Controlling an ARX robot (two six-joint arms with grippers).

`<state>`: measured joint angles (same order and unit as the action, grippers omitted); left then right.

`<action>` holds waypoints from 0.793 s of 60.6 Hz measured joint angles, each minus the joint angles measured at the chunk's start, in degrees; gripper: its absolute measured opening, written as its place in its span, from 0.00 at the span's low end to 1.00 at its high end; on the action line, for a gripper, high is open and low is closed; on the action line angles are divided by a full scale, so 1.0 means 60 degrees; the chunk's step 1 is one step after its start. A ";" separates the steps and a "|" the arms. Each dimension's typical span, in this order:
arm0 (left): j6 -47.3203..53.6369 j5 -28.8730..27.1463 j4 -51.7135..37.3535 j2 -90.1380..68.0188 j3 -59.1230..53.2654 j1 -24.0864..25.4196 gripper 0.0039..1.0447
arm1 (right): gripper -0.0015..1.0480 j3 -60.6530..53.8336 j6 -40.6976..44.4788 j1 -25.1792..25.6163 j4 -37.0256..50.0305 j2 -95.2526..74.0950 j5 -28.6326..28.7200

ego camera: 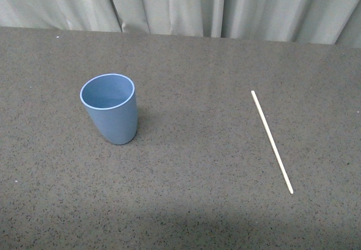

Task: Transfer chopsticks to blue cup

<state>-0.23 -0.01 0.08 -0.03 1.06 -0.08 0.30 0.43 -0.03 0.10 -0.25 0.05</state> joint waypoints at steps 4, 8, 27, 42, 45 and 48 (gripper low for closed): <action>-0.0004 0.0000 0.0000 0.0000 0.0000 0.0000 0.94 | 0.91 0.0000 0.0000 0.0000 0.0000 0.0000 0.0000; -0.0004 0.0000 0.0000 0.0000 0.0000 0.0000 0.94 | 0.91 0.0000 0.0000 0.0000 0.0000 0.0000 0.0000; -0.0004 0.0000 0.0000 0.0000 0.0000 0.0000 0.94 | 0.91 0.0000 0.0000 0.0000 -0.0004 0.0000 0.0000; -0.0004 0.0000 0.0000 0.0000 0.0000 0.0000 0.94 | 0.91 0.0000 0.0000 0.0000 0.0000 0.0000 0.0000; 0.0000 0.0000 0.0000 0.0000 0.0000 0.0000 0.94 | 0.91 0.0000 0.0000 0.0000 0.0000 0.0000 0.0000; 0.0000 0.0000 0.0000 0.0000 0.0000 0.0000 0.94 | 0.91 0.0000 0.0000 0.0000 0.0000 0.0000 0.0000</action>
<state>-0.23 -0.01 0.08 -0.03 1.06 -0.08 0.30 0.43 -0.03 0.10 -0.25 0.05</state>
